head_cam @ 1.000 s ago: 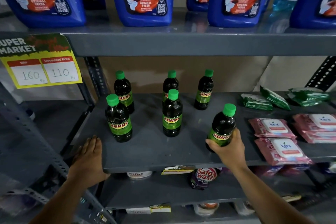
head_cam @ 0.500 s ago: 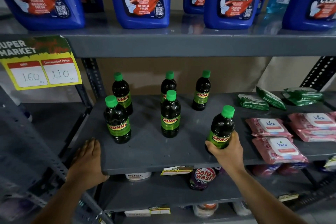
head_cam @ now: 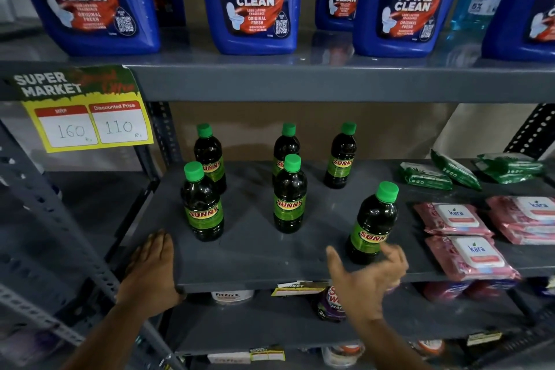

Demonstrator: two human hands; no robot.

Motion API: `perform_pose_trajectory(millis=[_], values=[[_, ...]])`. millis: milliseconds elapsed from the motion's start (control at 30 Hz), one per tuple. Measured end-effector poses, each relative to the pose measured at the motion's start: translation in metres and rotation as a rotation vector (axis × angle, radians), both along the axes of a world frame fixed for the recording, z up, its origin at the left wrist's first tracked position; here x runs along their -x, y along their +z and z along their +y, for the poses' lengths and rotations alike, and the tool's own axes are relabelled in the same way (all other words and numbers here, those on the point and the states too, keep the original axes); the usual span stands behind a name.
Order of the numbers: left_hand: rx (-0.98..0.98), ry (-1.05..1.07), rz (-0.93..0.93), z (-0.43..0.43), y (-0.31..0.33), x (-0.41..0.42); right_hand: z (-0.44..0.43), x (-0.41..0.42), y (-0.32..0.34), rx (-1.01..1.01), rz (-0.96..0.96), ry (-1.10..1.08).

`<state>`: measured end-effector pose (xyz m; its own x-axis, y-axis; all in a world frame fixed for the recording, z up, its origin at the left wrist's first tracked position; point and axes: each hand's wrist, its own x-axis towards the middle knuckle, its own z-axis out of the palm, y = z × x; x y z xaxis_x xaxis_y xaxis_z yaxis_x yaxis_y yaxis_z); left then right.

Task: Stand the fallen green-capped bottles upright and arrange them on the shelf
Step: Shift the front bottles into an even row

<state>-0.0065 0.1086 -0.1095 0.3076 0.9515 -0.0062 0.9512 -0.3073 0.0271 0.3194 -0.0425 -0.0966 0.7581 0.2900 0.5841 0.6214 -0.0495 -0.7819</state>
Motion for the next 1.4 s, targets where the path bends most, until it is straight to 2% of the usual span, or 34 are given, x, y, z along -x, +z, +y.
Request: perform_pose_trajectory(millis=[100, 167, 267, 333, 433, 500, 600, 767, 1167, 1200, 1300, 1367, 1400], values=[[0.003, 0.001, -0.016, 0.0, -0.002, 0.002, 0.002, -0.002, 0.02, -0.121, -0.13, 0.015], [0.024, 0.007, -0.007, 0.001, -0.002, 0.002, 0.008, 0.01, 0.028, -0.162, -0.226, 0.201], [0.045, 0.02, 0.005, 0.002, 0.001, -0.001, 0.037, 0.034, 0.045, 0.053, -0.177, 0.599], [0.034, 0.007, 0.007, 0.002, 0.003, -0.002, 0.067, 0.037, 0.051, 0.241, -0.014, 0.683], [0.037, 0.006, -0.002, -0.001, 0.008, -0.003, 0.109, 0.024, 0.051, 0.354, 0.279, 0.666], [0.061, 0.006, -0.018, -0.001, 0.008, -0.003, 0.123, 0.013, 0.046, 0.405, 0.366, 0.693], [0.065, 0.008, -0.016, 0.0, 0.008, -0.003, 0.124, 0.008, 0.041, 0.458, 0.348, 0.667], [0.017, -0.005, -0.001, 0.002, 0.004, -0.001, 0.099, 0.019, 0.033, 0.41, 0.353, 0.681], [0.037, -0.006, 0.024, 0.001, 0.002, 0.001, 0.052, 0.037, 0.033, 0.378, 0.331, 0.668], [0.037, -0.01, 0.023, 0.001, 0.002, 0.001, 0.046, 0.042, 0.032, 0.322, 0.274, 0.604], [0.053, -0.015, 0.026, 0.002, 0.003, 0.001, 0.022, 0.071, 0.028, 0.082, -0.146, 0.499], [0.052, -0.029, 0.024, 0.003, 0.003, 0.001, 0.018, 0.099, 0.025, 0.041, -0.329, 0.69], [0.053, -0.036, 0.024, 0.004, 0.003, 0.001, 0.024, 0.113, 0.026, 0.089, -0.361, 0.807]])
